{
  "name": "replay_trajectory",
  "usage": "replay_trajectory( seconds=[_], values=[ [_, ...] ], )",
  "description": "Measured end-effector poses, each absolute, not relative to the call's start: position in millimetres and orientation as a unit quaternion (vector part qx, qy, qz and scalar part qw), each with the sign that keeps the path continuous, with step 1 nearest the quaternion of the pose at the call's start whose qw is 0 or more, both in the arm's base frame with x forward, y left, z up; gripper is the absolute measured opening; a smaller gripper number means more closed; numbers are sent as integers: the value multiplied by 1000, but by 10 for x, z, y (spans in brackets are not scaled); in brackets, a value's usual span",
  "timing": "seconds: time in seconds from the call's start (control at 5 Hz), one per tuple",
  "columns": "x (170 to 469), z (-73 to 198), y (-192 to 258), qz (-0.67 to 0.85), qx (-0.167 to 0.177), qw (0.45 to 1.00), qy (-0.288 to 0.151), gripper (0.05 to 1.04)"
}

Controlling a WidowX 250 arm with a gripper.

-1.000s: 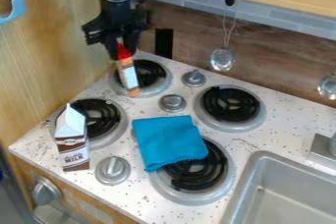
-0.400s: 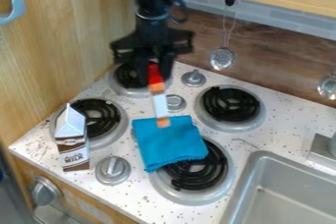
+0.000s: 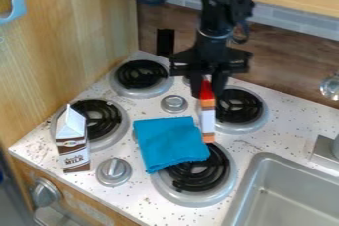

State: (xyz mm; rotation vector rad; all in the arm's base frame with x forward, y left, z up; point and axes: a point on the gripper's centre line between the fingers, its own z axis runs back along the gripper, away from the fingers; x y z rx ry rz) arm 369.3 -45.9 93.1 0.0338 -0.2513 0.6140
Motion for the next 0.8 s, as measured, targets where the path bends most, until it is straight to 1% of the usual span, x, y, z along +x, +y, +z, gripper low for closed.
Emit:
replay_trajectory(
  seconds=[0.4, 0.6, 0.8],
  values=[
    [4089, 791, -740, 215, 19, 967, -133, 358],
    [4287, 723, -833, 175, 8, 975, -135, 358],
    [4416, 630, -949, 128, -21, 982, -137, 358]
  ],
)
